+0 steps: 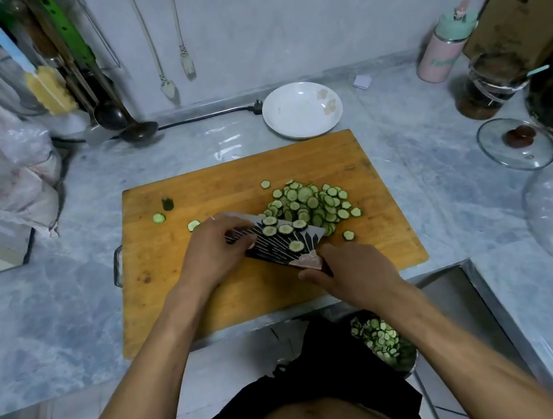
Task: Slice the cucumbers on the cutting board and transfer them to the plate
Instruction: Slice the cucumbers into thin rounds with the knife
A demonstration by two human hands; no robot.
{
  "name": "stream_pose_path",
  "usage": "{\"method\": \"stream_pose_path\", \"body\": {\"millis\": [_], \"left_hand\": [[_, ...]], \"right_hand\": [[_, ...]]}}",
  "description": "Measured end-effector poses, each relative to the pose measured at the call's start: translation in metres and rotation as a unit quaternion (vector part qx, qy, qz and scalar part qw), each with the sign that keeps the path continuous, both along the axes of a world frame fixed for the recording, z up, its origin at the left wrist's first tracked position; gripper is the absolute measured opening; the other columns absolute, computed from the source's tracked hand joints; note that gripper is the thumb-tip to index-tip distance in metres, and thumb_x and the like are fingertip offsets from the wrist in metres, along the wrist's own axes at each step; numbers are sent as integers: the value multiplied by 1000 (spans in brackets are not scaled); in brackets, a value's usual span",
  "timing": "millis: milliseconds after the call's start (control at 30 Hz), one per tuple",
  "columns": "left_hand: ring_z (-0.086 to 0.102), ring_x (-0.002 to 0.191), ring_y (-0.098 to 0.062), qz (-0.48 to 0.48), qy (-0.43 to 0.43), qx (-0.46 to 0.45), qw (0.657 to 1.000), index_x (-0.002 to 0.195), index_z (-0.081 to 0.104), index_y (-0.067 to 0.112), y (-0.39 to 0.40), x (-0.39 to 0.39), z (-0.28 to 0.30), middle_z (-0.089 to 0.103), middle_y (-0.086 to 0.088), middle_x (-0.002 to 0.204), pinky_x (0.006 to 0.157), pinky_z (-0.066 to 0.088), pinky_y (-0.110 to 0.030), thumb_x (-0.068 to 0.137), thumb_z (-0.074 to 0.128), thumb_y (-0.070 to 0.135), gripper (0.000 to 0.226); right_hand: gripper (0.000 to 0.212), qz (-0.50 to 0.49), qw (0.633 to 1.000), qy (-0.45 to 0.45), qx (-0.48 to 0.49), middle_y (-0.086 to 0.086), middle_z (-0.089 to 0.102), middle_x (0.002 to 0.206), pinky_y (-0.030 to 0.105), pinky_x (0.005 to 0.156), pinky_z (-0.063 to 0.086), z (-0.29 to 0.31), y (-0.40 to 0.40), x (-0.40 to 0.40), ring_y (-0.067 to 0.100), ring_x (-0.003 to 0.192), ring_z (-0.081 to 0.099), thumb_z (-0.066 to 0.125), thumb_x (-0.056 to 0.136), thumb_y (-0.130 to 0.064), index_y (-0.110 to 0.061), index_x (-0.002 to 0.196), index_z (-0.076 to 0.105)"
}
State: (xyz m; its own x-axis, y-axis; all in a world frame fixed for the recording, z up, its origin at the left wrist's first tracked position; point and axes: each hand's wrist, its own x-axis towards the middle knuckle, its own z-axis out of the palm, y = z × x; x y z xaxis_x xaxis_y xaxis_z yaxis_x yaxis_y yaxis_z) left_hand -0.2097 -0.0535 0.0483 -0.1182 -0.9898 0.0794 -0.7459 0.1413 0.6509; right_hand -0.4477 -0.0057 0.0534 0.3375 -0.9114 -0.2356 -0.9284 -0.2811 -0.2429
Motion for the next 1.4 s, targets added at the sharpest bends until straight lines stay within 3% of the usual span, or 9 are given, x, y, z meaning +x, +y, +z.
{"method": "stream_pose_path", "body": {"millis": [234, 434, 601, 768, 868, 968, 1068, 1168, 1402], "left_hand": [[61, 92, -15, -21, -24, 41, 999, 100, 75, 20, -10, -1, 0, 70, 1, 103, 80, 46, -30, 86, 71, 16, 16], [62, 88, -19, 46, -19, 38, 998, 98, 75, 16, -28, -12, -9, 70, -5, 97, 72, 39, -25, 87, 70, 19, 13], [55, 94, -8, -14, 8, 75, 997, 106, 73, 23, -18, -13, -6, 60, 12, 103, 81, 42, -26, 79, 79, 30, 29], [57, 91, -14, -7, -13, 86, 996, 104, 74, 18, -34, -17, -8, 69, -2, 108, 82, 43, -27, 85, 73, 23, 20], [61, 101, -23, 14, -49, 87, 995, 106, 74, 15, -45, -21, -12, 69, -9, 111, 90, 46, -31, 86, 68, 16, 20], [61, 100, -16, 19, -18, 75, 997, 107, 73, 19, -41, -22, -10, 69, -3, 111, 83, 44, -24, 85, 70, 22, 22], [53, 108, 1, -93, 36, 126, 987, 110, 71, 30, -27, -20, -3, 62, 14, 118, 85, 35, -9, 73, 81, 41, 41], [50, 115, -1, -146, 11, 145, 979, 114, 69, 33, -24, -16, -3, 59, 13, 125, 98, 37, -20, 65, 84, 48, 54], [58, 104, -16, -115, -28, 100, 988, 107, 73, 25, -48, -25, -9, 64, 5, 109, 84, 43, -27, 76, 79, 40, 35]], "right_hand": [[54, 25, 999, 24, -9, 5, 63, 83, 36, 58, 42, 9, -5, 5, 28, 77, 63, 34, 95, -68, -16, 98, 51], [57, 42, 998, 41, -17, 9, 66, 88, 37, 59, 41, 9, -5, 9, 30, 81, 65, 34, 95, -68, -15, 101, 52], [58, 42, 998, 41, -18, 8, 64, 84, 38, 59, 41, 7, -4, 5, 31, 79, 64, 33, 95, -69, -14, 98, 52], [55, 48, 998, 38, -24, 7, 63, 83, 37, 58, 38, 8, -2, 6, 30, 77, 63, 33, 95, -69, -16, 93, 48], [54, 49, 998, 32, -26, 7, 64, 82, 37, 60, 40, 8, -2, 9, 30, 77, 63, 34, 95, -69, -17, 89, 46], [52, 44, 998, 28, -27, 8, 65, 85, 38, 62, 42, 5, -4, 13, 30, 80, 64, 36, 95, -68, -17, 88, 45], [51, 29, 999, 21, -21, 8, 66, 86, 38, 61, 42, 5, -7, 14, 30, 80, 64, 37, 95, -68, -18, 87, 44], [51, 26, 999, 22, -22, 7, 65, 86, 37, 60, 43, 6, -6, 14, 29, 79, 64, 35, 95, -69, -19, 88, 44], [53, 47, 998, 29, -41, 8, 66, 86, 36, 59, 39, 9, 0, 16, 31, 80, 64, 34, 95, -69, -17, 90, 47]]}}
